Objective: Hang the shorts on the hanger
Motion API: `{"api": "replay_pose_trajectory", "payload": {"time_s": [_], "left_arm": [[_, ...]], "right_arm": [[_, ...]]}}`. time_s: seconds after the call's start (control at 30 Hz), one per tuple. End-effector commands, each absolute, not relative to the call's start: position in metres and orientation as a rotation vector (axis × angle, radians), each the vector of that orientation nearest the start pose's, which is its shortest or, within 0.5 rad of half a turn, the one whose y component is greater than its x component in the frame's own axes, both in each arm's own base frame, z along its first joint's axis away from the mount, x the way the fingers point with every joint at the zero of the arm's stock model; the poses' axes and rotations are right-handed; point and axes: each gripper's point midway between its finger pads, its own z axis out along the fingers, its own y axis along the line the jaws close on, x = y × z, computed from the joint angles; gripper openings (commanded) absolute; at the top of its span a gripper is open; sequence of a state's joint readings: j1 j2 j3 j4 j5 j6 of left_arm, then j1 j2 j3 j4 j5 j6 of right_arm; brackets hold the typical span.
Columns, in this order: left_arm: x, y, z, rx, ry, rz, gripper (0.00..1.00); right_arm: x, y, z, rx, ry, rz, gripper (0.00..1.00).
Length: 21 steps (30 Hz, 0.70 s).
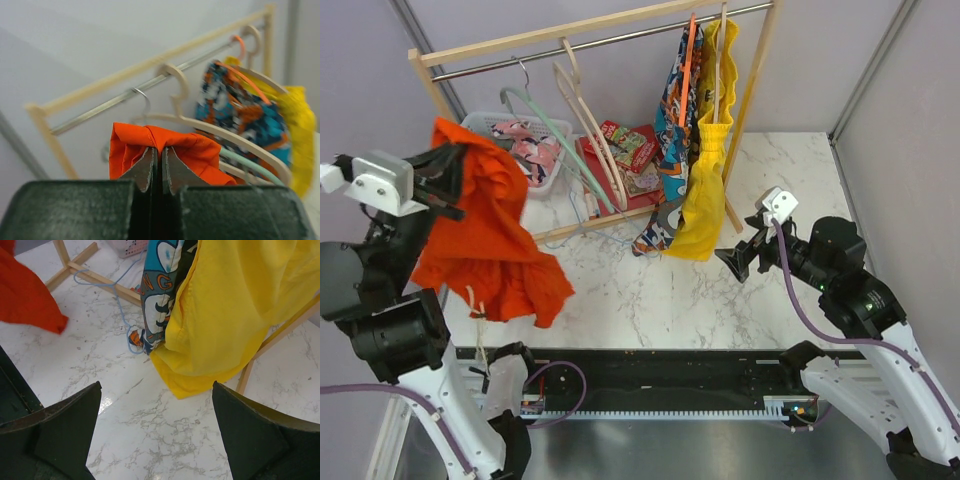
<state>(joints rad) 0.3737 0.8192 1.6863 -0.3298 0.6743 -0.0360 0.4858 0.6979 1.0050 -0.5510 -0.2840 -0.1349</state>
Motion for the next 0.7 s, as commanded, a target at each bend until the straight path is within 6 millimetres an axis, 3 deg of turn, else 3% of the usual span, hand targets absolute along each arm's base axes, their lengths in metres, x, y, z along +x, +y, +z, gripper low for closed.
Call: {"api": "replay_pose_trajectory", "payload": {"time_s": [0.0,0.03,0.17,0.37,0.47,0.53,0.63,0.67], "left_arm": [[0.169,-0.108,0.541,0.61,1.25,-0.544,0.02],[0.173,-0.109,0.527,0.619,1.265,-0.575,0.02],[0.158,-0.12,0.529,0.681,1.228,-0.632,0.02],[0.184,-0.12,0.545,0.642,1.272,-0.785,0.02],[0.191,-0.136,0.542,0.69,1.264,-0.873,0.02],[0.194,-0.156,0.53,0.735,1.271,-0.93,0.02],[0.194,-0.194,0.494,0.865,1.338,-0.966,0.02],[0.178,-0.215,0.478,0.974,1.339,-0.992,0.02]], "right_arm": [[0.205,0.158,0.328,-0.734,1.638,0.512,0.98],[0.205,0.158,0.327,-0.728,1.641,0.515,0.98],[0.204,0.163,0.329,-0.72,1.648,0.557,0.98],[0.215,0.167,0.331,-0.667,1.671,0.574,0.98],[0.219,0.167,0.333,-0.638,1.68,0.574,0.98],[0.221,0.165,0.335,-0.619,1.682,0.565,0.98],[0.223,0.161,0.336,-0.589,1.692,0.549,0.98],[0.223,0.159,0.336,-0.582,1.696,0.54,0.98]]}}
